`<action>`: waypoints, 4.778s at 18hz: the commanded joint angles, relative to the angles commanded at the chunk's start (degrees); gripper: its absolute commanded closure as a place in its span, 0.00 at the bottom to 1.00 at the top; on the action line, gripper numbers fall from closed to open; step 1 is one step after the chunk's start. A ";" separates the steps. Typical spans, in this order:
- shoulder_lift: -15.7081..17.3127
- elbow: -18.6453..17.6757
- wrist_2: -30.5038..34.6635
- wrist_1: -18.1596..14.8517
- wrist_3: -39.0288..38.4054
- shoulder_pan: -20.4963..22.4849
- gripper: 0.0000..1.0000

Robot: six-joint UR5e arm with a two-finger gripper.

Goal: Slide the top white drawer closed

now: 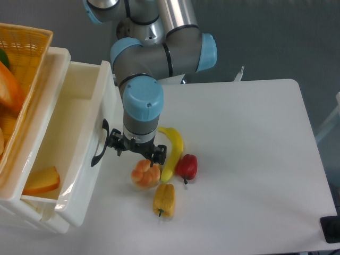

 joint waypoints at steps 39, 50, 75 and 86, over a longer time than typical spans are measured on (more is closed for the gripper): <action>0.35 0.00 -1.58 0.18 -0.17 -5.19 0.00; 0.26 0.17 -1.50 0.26 0.09 -5.10 0.00; 5.18 3.52 4.66 -0.79 34.52 17.83 0.00; 8.61 3.60 4.22 -3.42 58.86 30.66 0.00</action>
